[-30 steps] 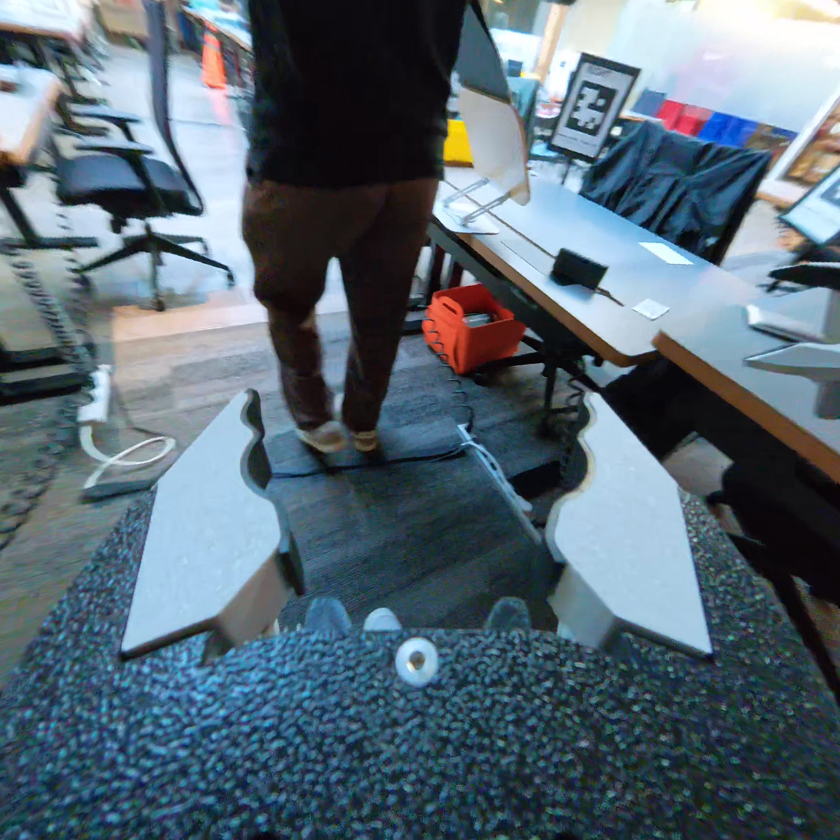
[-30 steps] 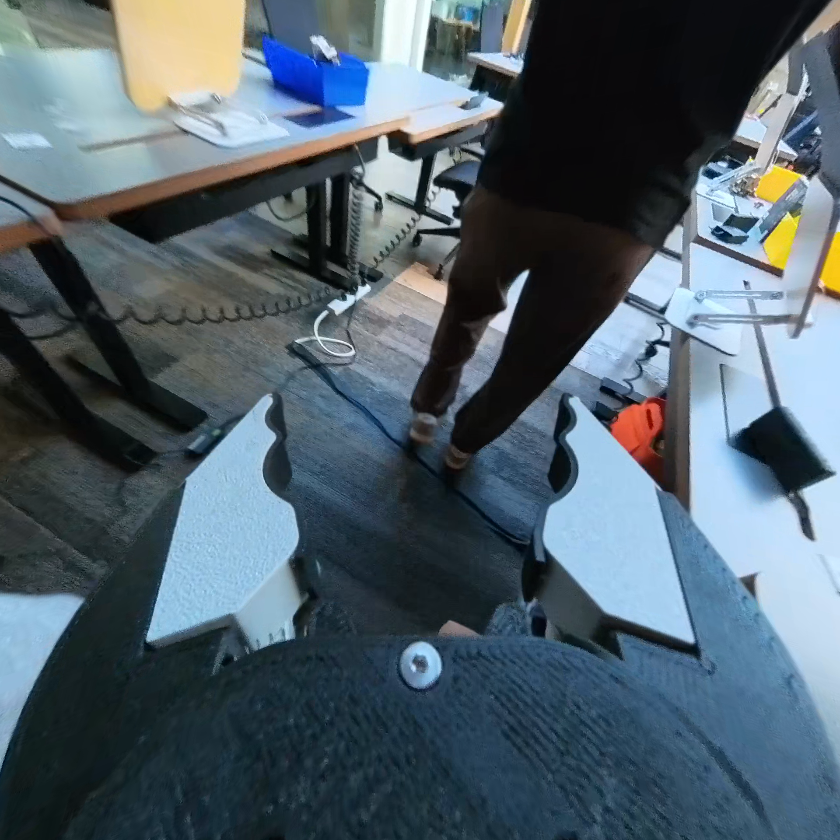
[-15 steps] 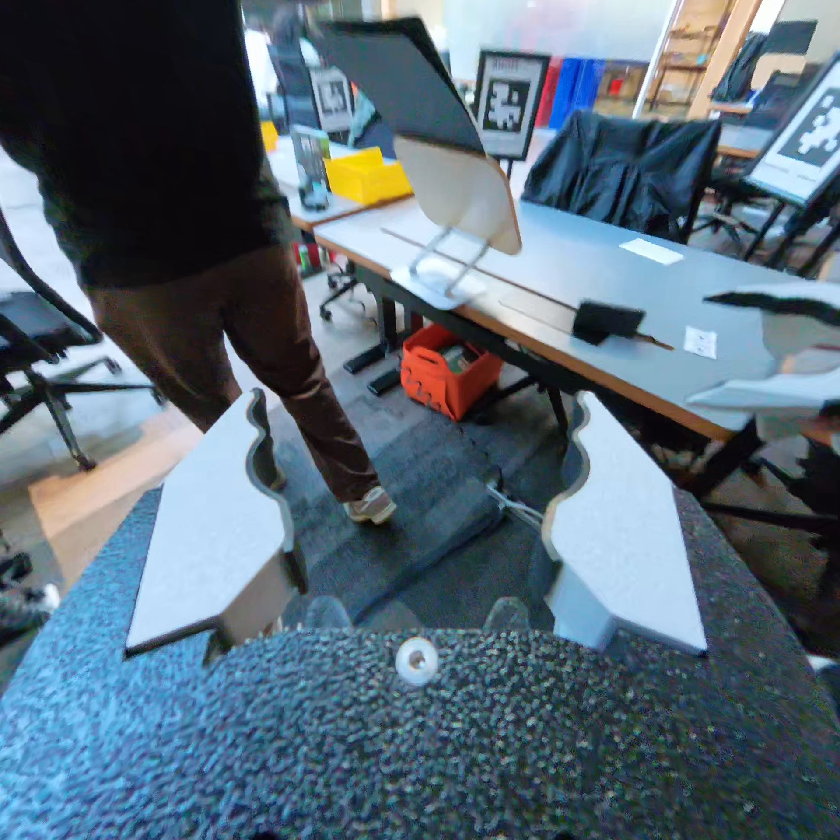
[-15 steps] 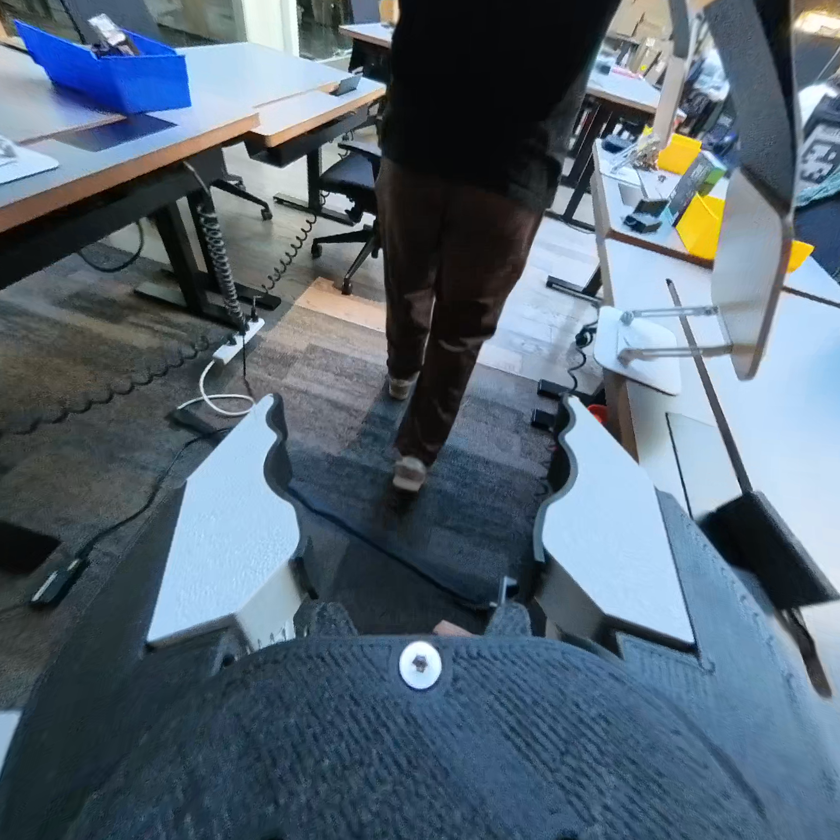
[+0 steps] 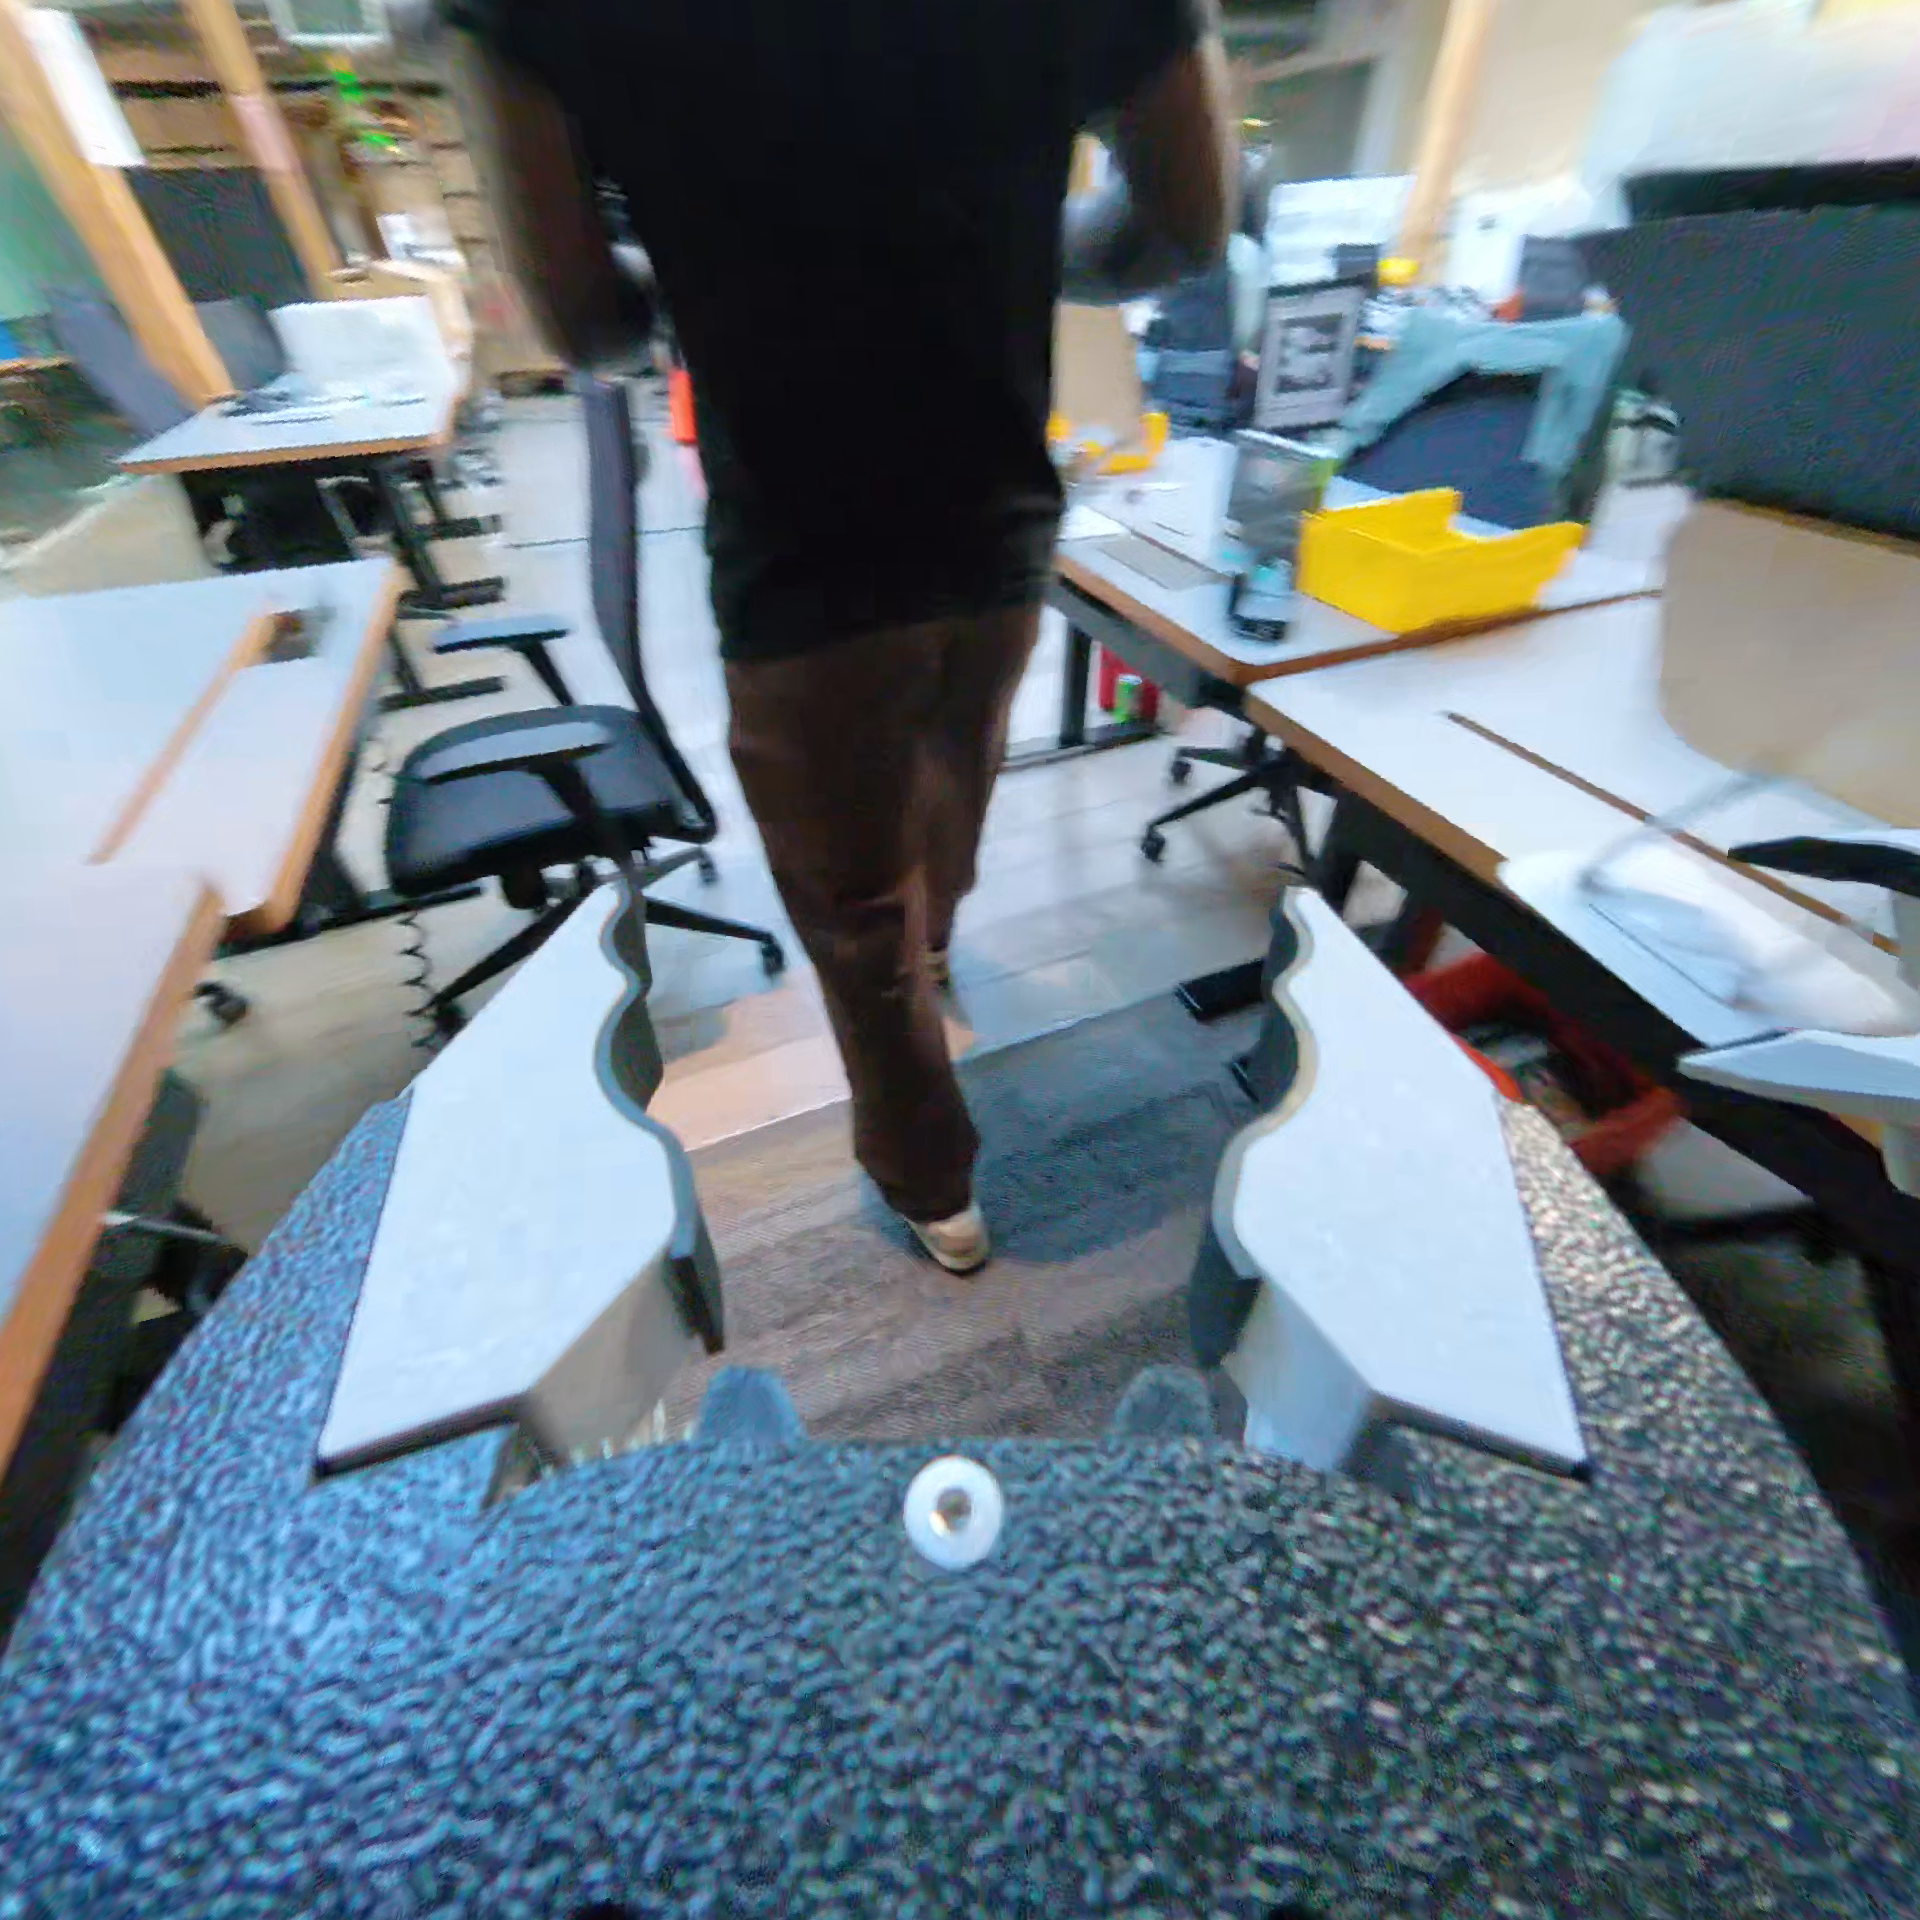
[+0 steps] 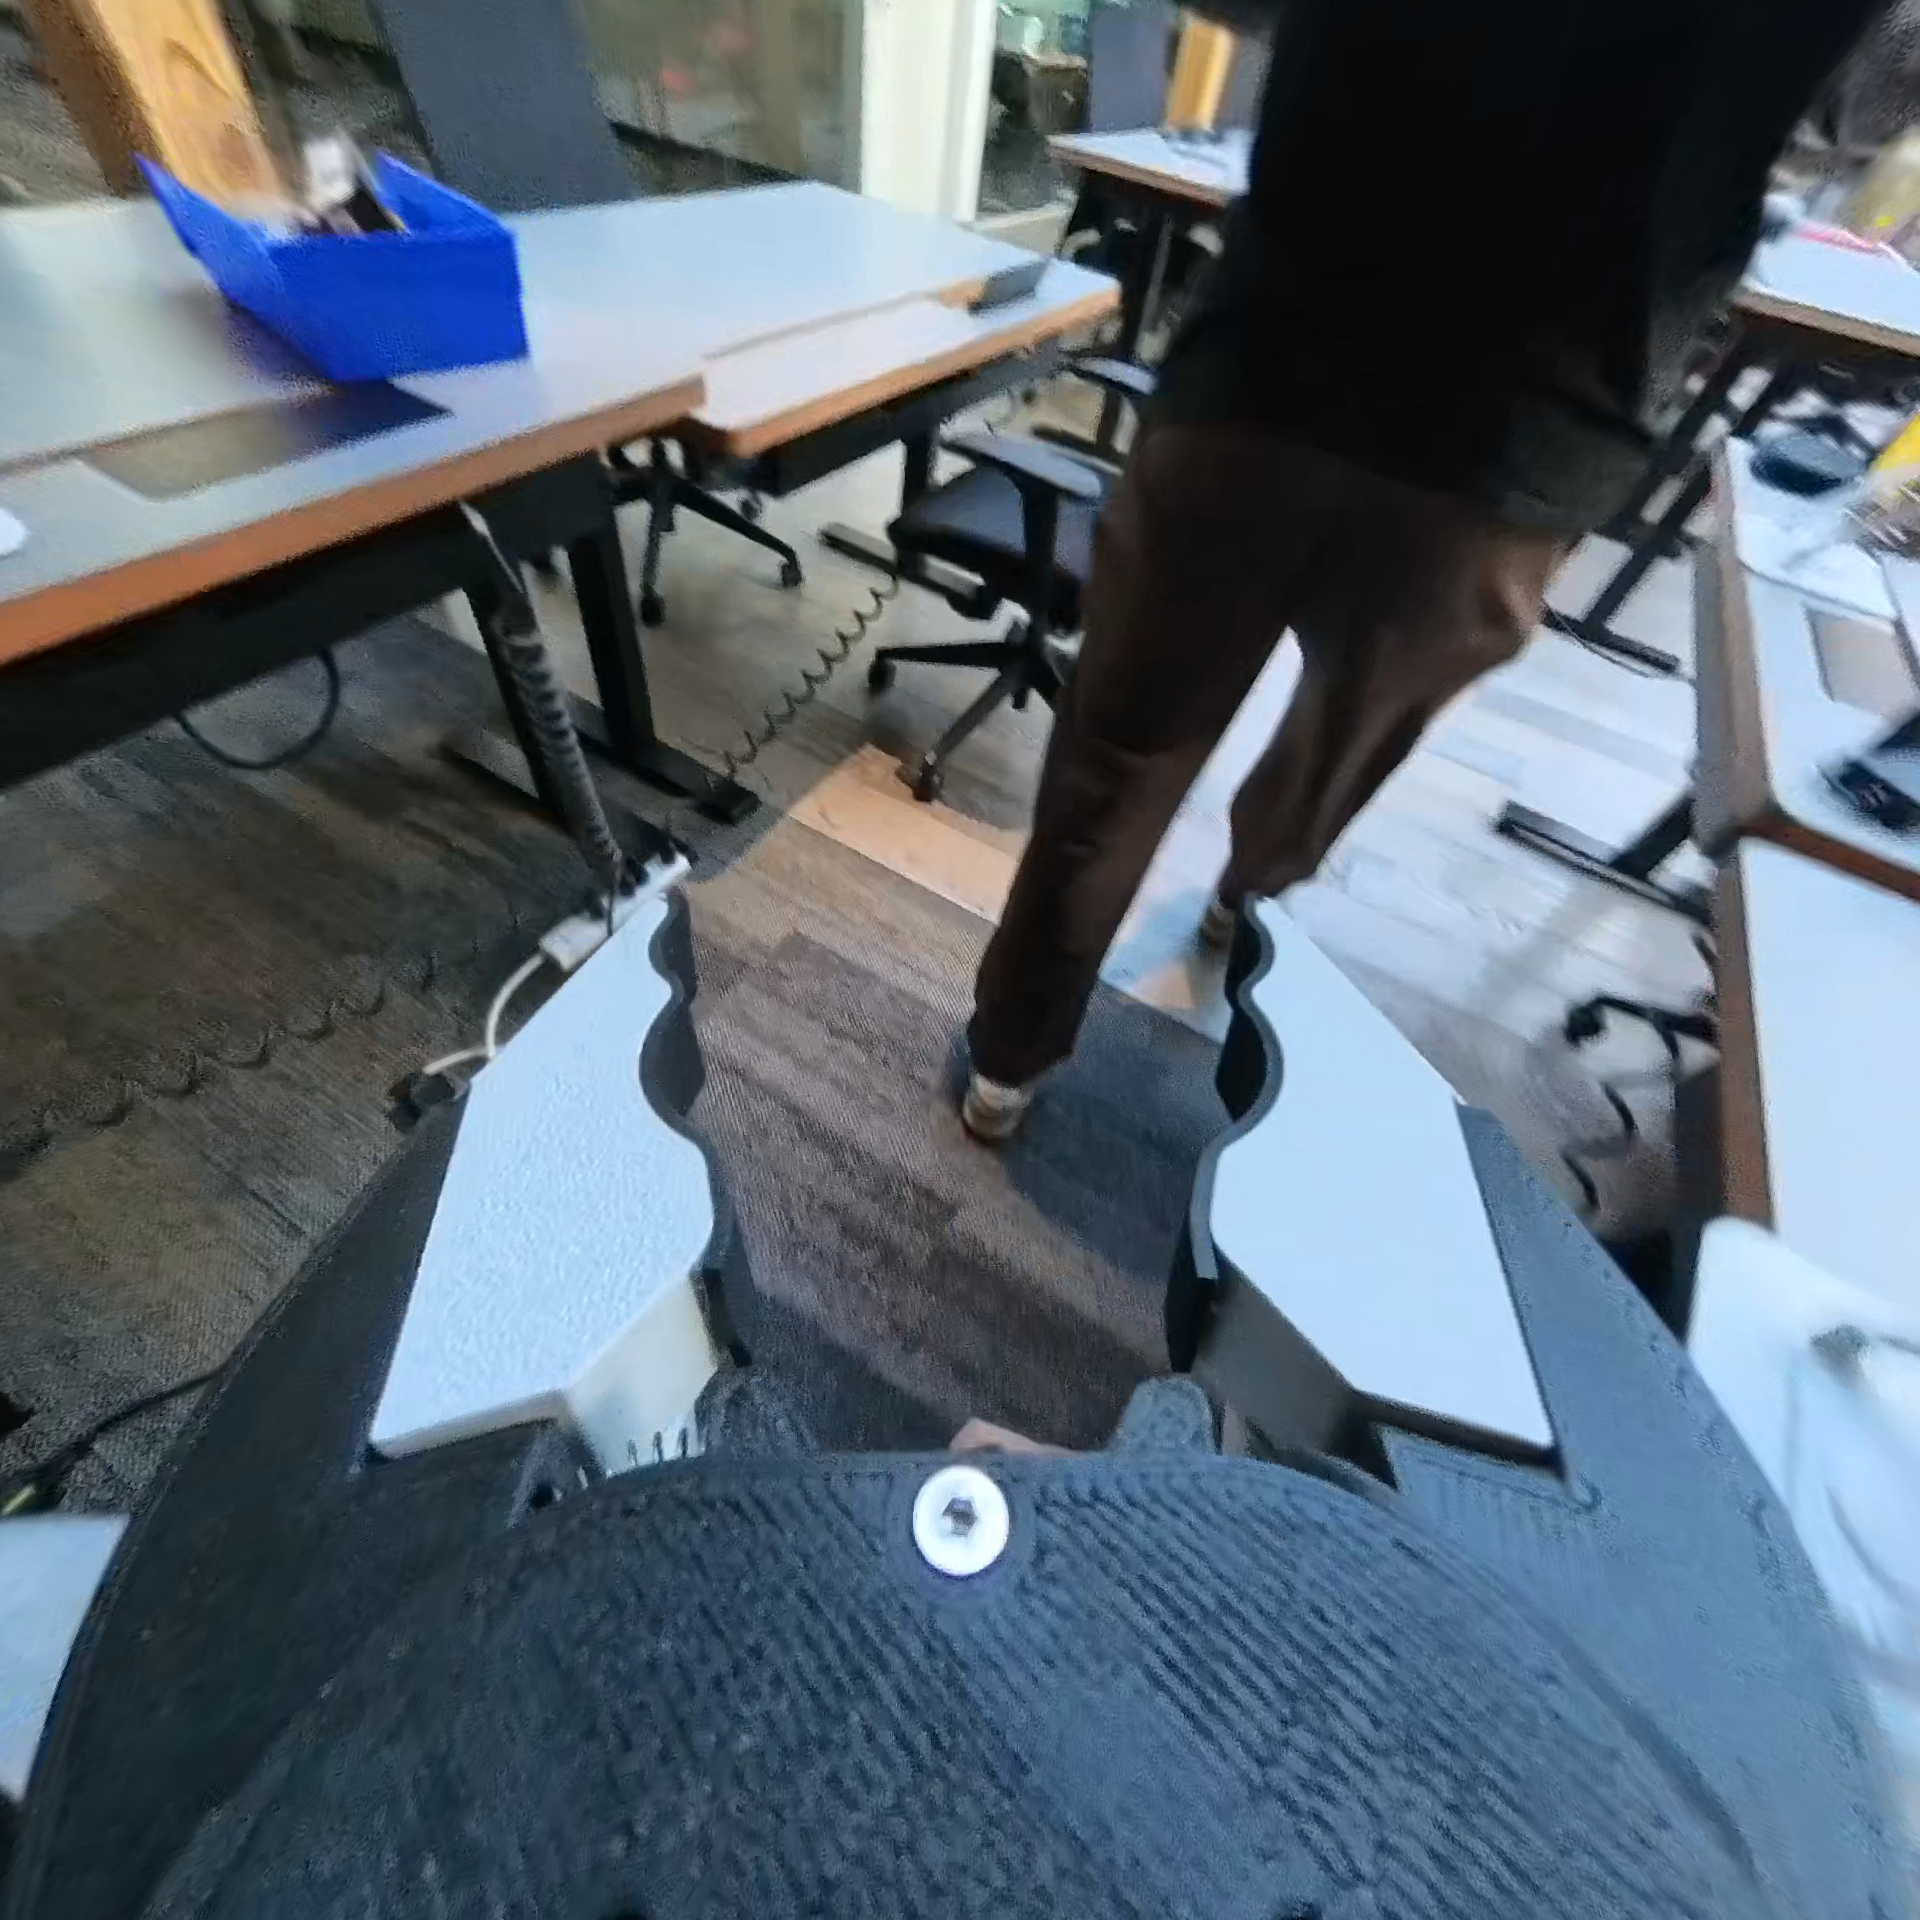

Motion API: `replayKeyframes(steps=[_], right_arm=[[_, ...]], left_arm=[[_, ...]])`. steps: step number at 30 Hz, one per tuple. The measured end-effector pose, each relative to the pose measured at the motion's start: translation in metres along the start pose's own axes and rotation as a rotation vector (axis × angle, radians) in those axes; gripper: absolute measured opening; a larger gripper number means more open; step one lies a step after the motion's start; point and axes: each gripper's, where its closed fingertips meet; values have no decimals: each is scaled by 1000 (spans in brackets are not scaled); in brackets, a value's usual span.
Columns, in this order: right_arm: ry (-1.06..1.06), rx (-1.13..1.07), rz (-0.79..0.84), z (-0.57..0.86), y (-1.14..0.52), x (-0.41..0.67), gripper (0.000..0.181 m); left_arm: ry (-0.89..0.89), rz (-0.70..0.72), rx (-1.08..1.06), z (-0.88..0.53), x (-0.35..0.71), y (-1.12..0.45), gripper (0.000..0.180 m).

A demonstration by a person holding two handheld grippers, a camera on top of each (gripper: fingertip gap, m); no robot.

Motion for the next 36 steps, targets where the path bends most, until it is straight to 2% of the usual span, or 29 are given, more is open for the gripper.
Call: replayKeyframes(steps=[3, 6, 11, 18, 21, 24, 28, 30, 36], right_arm=[[41, 91, 17, 22, -79, 34, 101], [72, 123, 32, 47, -143, 68, 103], [57, 28, 58, 118, -228, 93, 103], [-21, -120, -58, 259, -365, 84, 116], [-98, -160, -134, 311, -423, 94, 118], [-99, -174, -103, 353, -480, 124, 104], [-130, -273, -144, 411, -535, 131, 102], [-149, -290, -119, 432, -555, 135, 90], [-113, -377, -144, 515, -625, 119, 85]], left_arm=[[10, 14, 107, -62, 14, -38, 114], [38, -37, 159, -98, 5, -78, 114], [123, -82, 107, -123, -22, -177, 111], [64, -55, 9, -199, -15, -386, 111], [112, -79, -65, -234, 7, -476, 102], [123, -38, -121, -264, 45, -553, 99], [76, -47, -188, -292, 69, -656, 101], [72, -34, -233, -296, 83, -700, 100], [9, -33, -276, -312, 99, -839, 96]])
Point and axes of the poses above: each gripper's, where its closed fingertips meet, y back along the fingers, x out of its top, z = x × y across the jaws, and after that the axes turned 2 degrees about -y, right-handed
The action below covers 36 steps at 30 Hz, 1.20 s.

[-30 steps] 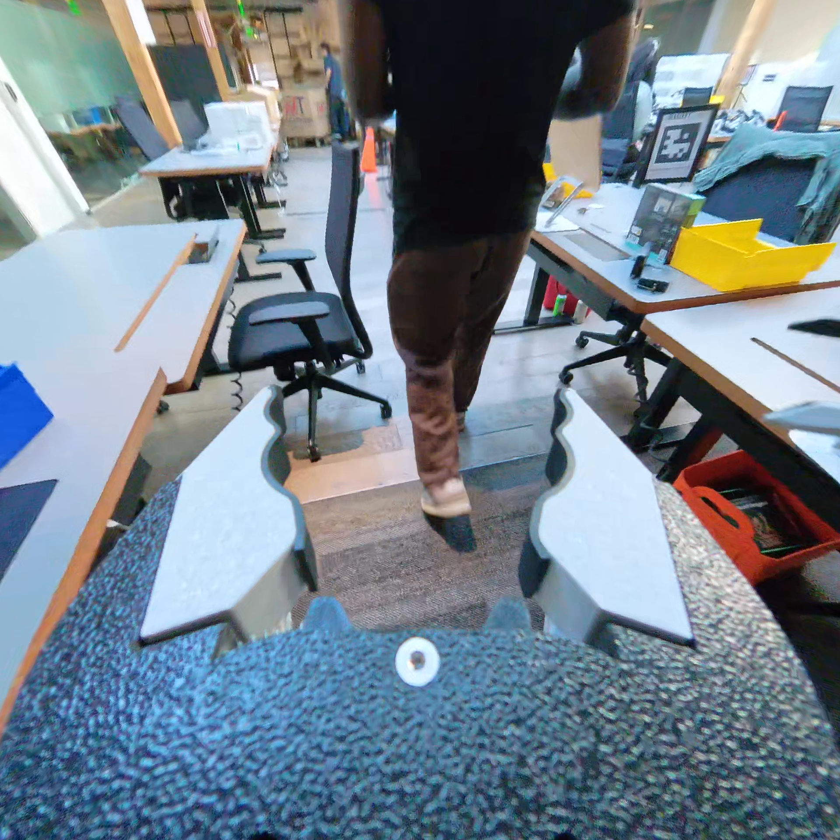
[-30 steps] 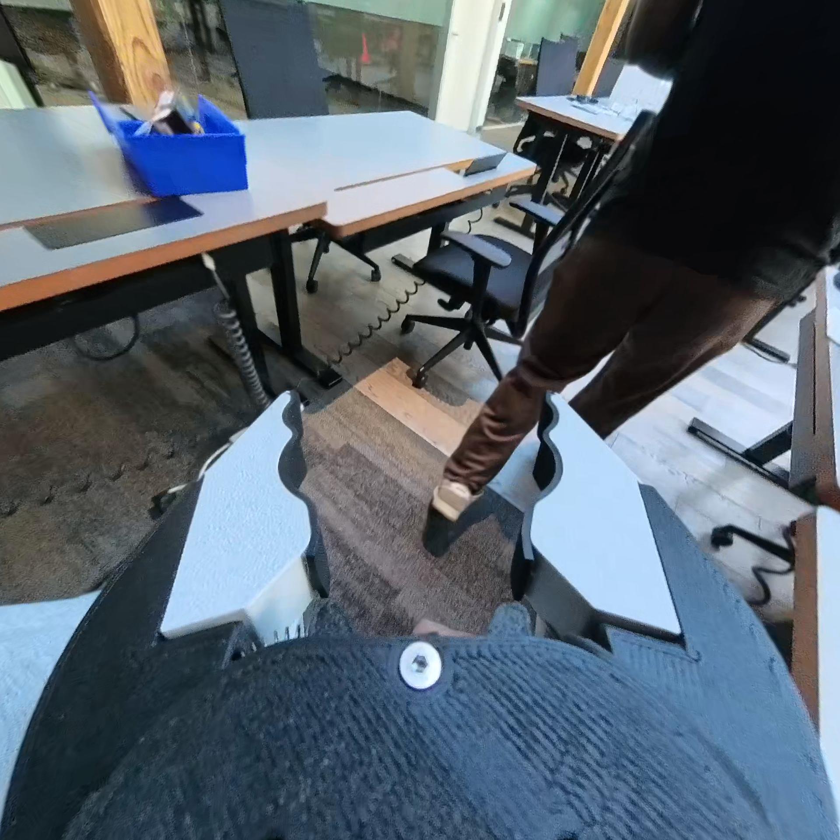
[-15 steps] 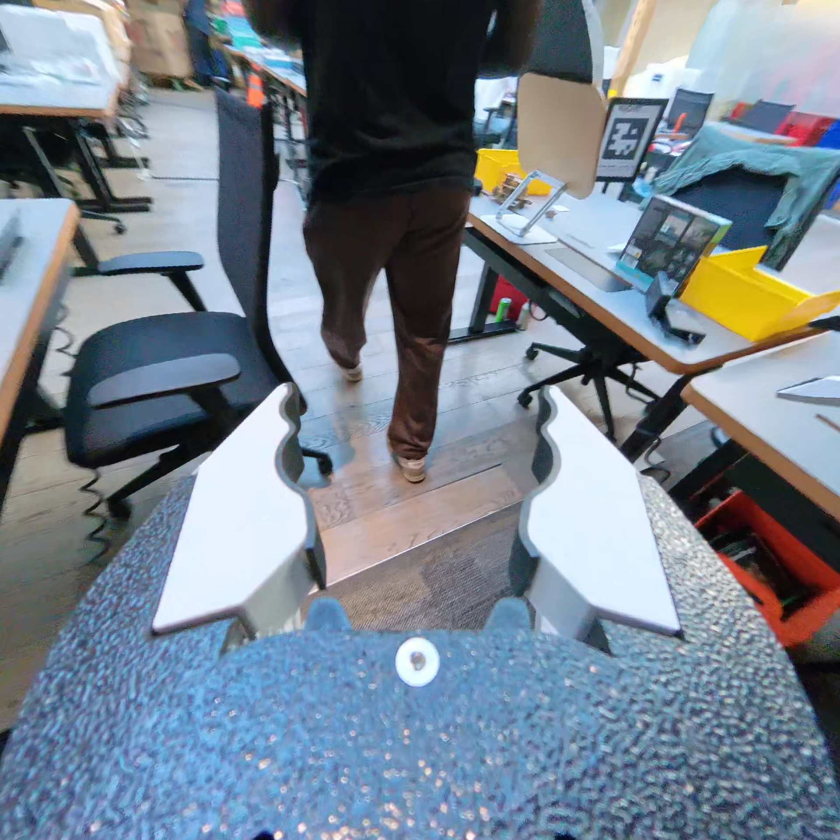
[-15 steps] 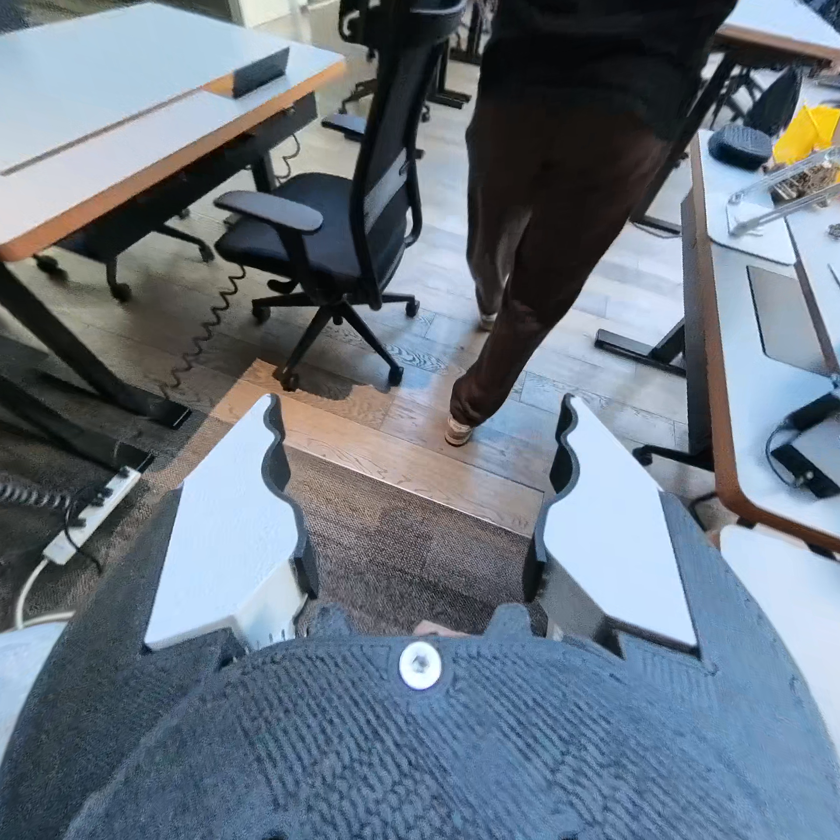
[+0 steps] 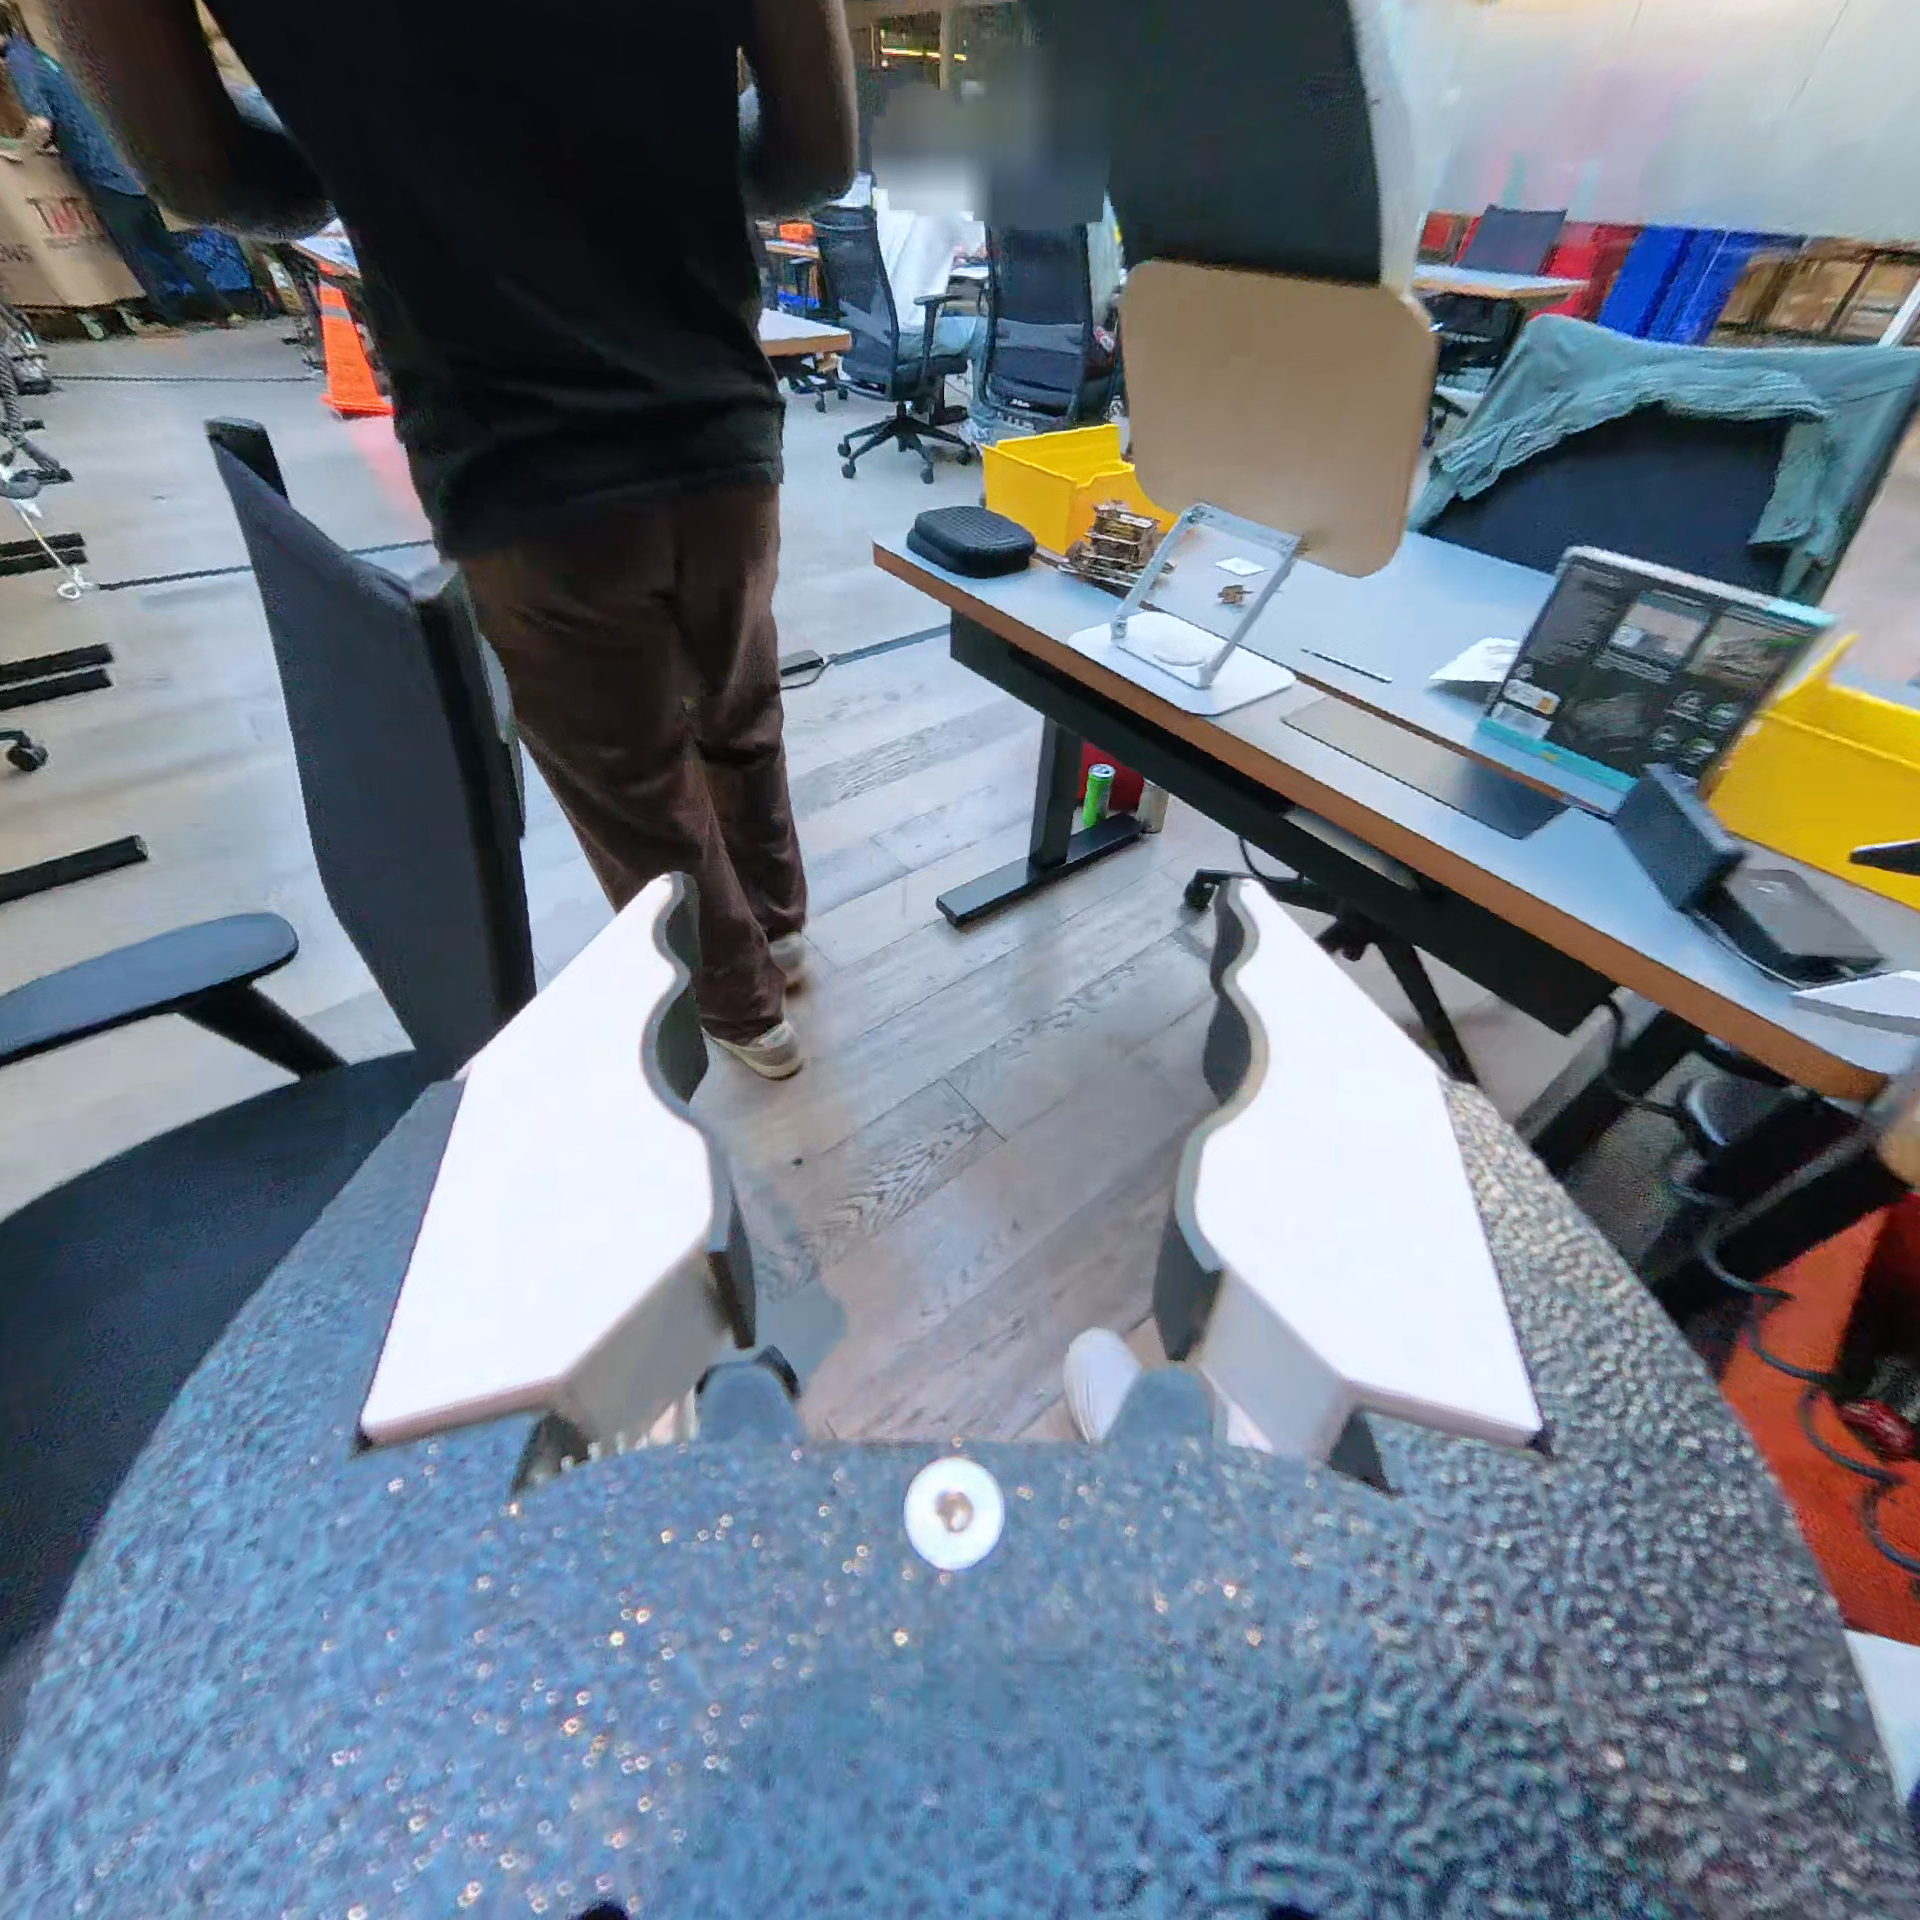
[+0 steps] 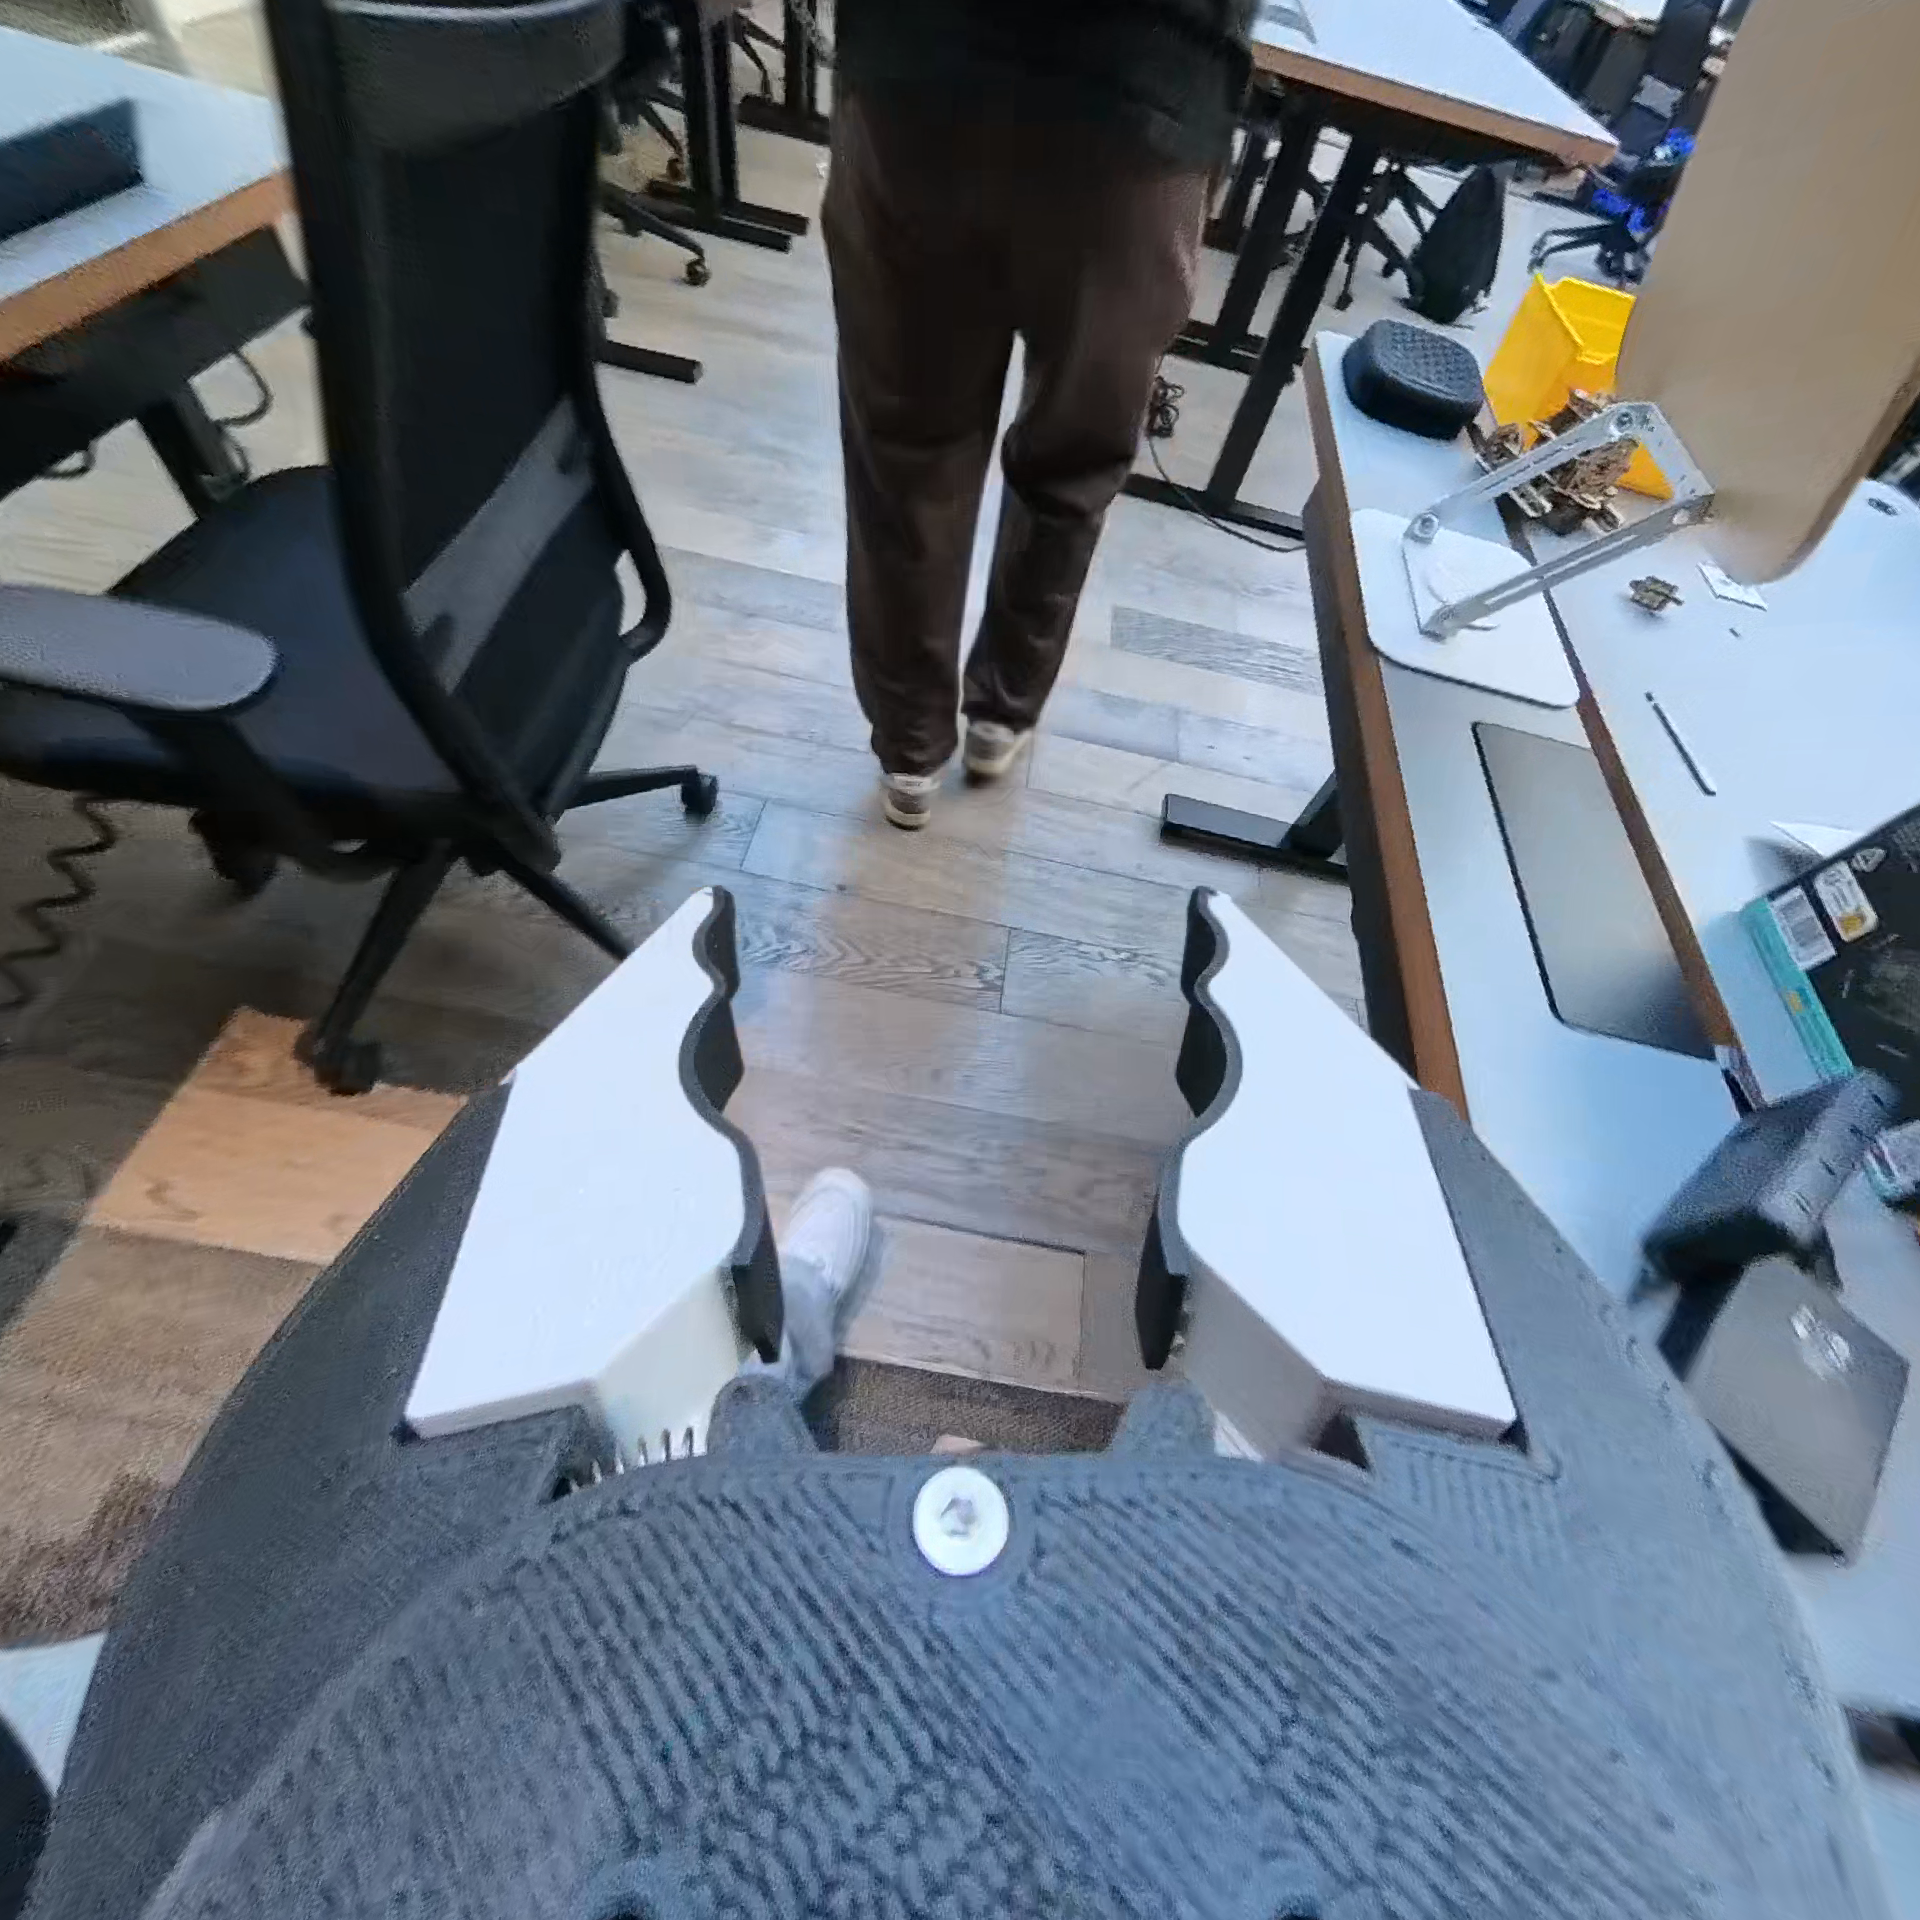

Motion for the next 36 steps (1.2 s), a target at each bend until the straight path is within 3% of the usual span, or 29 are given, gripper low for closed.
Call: replayKeyframes(steps=[6, 14, 19, 22, 28, 32, 36], right_arm=[[15, 150, 56, 28, -190, 68, 71], [146, 354, 249, 46, -389, 261, 61], [105, 377, 327, 44, -487, 333, 33], [160, 390, 293, 44, -556, 345, 0], [182, 240, 206, 96, -702, 391, 0], [145, 180, 132, 123, -798, 431, 6], [149, 182, 94, 130, -891, 464, 0]], left_arm=[[-4, 65, 74, -82, 56, -125, 82], [-3, 128, 241, -208, 139, -280, 80], [-86, -6, 266, -280, 136, -379, 80], [-101, -31, 238, -335, 136, -437, 77], [-16, -126, 122, -450, 140, -539, 66], [-15, -86, 136, -533, 168, -597, 65], [17, -67, 157, -605, 176, -663, 64]])
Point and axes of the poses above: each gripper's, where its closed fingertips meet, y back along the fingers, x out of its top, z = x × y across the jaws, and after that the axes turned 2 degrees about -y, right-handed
